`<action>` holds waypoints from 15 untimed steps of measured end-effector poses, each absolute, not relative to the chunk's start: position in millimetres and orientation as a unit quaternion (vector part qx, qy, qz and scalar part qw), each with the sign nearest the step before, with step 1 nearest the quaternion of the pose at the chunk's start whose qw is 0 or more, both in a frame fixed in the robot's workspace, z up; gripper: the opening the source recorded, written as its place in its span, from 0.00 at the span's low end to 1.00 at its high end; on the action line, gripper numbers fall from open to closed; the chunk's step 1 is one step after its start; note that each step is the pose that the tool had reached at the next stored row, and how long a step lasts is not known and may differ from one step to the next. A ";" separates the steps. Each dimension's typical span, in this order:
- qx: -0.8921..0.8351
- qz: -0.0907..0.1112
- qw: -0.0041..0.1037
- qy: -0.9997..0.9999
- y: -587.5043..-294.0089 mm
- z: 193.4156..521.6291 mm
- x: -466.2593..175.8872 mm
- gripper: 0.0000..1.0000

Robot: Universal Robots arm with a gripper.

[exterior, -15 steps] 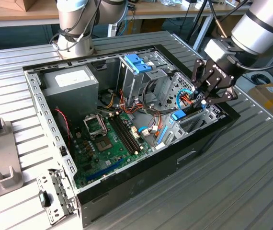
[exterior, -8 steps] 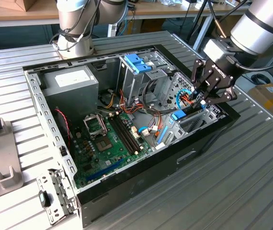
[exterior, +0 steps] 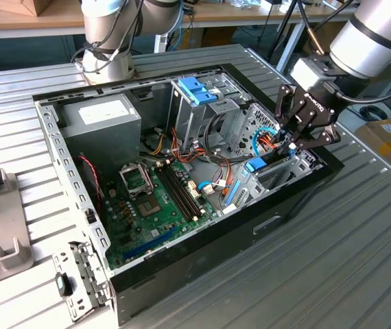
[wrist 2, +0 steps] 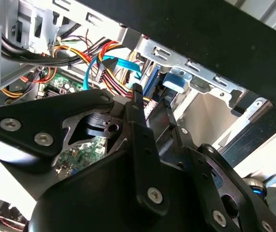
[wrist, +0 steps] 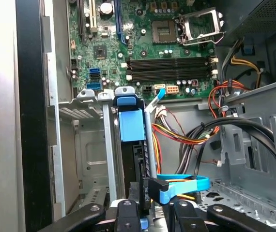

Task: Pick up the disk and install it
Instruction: 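Insert the first disk wire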

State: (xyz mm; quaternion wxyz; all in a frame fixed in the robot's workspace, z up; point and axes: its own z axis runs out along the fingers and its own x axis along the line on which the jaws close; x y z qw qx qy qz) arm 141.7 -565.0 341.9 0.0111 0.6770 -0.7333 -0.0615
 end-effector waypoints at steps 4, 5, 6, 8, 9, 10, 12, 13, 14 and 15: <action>0.678 -0.044 -0.008 -0.733 -565.0 341.6 141.5 0.33; 0.678 -0.043 -0.009 -0.733 -565.0 341.5 141.5 0.33; 0.678 -0.043 -0.009 -0.733 -565.0 341.6 141.5 0.33; 0.678 -0.043 -0.009 -0.733 -565.0 341.7 141.5 0.33; 0.678 -0.043 -0.009 -0.733 -565.0 341.7 141.4 0.33; 0.678 -0.043 -0.009 -0.733 -565.1 341.6 140.6 0.33; 0.678 -0.042 -0.010 -0.733 -565.3 341.7 137.0 0.33; 0.678 -0.042 -0.010 -0.733 -565.5 341.6 134.4 0.33; 0.678 -0.042 -0.010 -0.733 -565.6 341.6 132.3 0.33; 0.678 -0.042 -0.011 -0.733 -565.8 341.6 129.4 0.33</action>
